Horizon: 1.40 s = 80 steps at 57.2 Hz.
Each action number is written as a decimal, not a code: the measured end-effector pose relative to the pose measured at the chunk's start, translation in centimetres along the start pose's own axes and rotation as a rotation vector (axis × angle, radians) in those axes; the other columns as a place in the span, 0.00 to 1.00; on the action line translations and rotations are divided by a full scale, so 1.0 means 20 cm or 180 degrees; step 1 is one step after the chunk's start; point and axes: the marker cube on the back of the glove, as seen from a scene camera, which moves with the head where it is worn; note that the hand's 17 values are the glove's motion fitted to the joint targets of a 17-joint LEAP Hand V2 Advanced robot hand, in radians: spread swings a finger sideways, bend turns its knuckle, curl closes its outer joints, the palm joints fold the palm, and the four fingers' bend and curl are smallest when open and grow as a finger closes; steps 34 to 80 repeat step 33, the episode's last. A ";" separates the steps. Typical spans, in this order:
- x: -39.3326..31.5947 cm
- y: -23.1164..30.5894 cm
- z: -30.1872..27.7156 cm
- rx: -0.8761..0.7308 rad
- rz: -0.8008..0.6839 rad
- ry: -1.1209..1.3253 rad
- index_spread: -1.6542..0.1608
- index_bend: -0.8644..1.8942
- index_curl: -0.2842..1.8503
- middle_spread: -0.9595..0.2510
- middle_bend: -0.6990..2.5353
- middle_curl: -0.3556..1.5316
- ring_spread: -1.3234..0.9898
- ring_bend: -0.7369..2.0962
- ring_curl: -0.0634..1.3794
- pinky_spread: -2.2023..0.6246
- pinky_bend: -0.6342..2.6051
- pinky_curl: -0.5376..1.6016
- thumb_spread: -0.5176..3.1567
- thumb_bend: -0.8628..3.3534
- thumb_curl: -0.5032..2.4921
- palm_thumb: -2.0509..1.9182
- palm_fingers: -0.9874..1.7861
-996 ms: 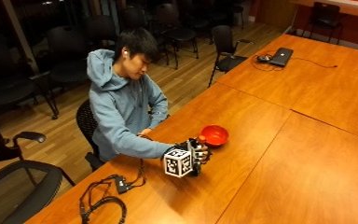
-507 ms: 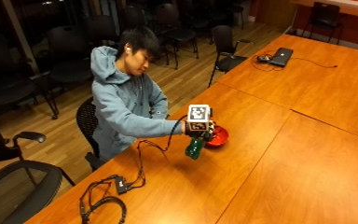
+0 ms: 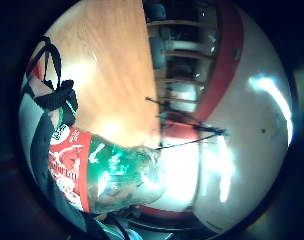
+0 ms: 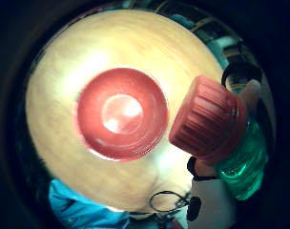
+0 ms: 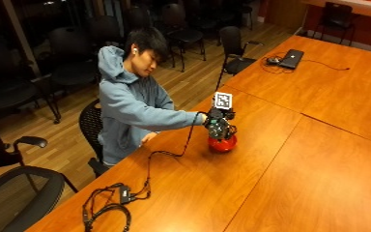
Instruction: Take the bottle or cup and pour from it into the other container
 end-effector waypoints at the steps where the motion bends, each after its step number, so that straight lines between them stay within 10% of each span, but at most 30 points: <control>1: -0.01 0.00 0.01 0.0000 -0.0128 0.0293 0.87 0.40 0.38 0.76 0.30 0.45 0.51 0.41 0.35 0.72 0.35 0.42 0.21 0.19 0.40 0.76 0.82; 14: -0.18 -0.06 -0.02 -0.0128 -0.0423 0.1151 0.86 0.40 0.38 0.74 0.30 0.45 0.50 0.40 0.35 0.71 0.35 0.42 0.22 0.20 0.40 0.76 0.81; 80: -0.18 -0.05 -0.04 0.0031 -0.0474 0.0754 0.85 0.39 0.38 0.73 0.30 0.45 0.49 0.40 0.35 0.71 0.35 0.42 0.24 0.20 0.40 0.76 0.81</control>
